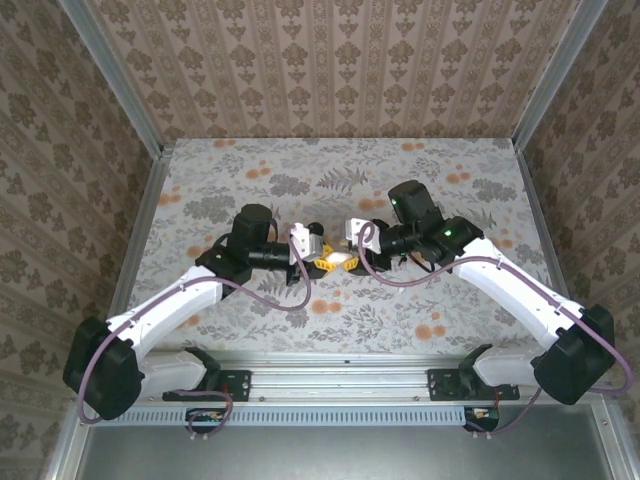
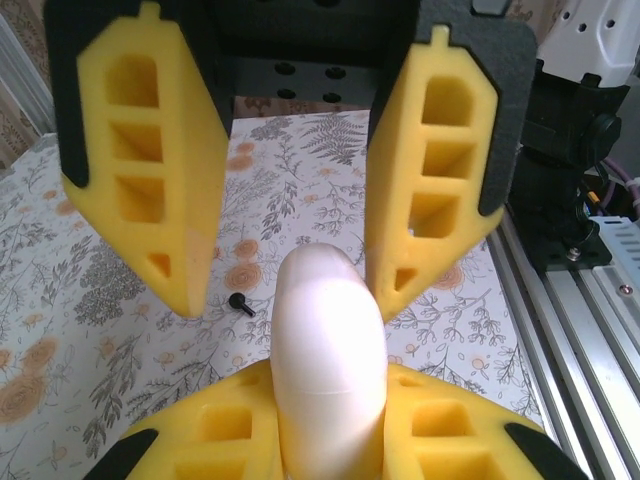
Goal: Insert wireless bluetooth earbuds into charging case
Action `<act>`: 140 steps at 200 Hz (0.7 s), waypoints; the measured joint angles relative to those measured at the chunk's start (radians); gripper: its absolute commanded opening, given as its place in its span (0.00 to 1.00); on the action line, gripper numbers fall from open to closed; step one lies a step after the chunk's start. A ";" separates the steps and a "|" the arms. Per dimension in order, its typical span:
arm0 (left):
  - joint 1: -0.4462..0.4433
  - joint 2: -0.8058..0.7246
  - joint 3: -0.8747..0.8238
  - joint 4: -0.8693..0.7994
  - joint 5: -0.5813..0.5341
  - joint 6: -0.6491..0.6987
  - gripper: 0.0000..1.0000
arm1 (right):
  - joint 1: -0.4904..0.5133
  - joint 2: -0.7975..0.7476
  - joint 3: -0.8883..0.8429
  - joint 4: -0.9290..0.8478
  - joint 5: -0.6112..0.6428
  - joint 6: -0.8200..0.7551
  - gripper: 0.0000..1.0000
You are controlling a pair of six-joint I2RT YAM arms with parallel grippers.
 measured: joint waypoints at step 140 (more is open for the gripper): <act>0.026 -0.002 -0.017 0.047 0.011 -0.037 0.06 | -0.105 -0.012 -0.002 0.079 -0.095 0.105 0.49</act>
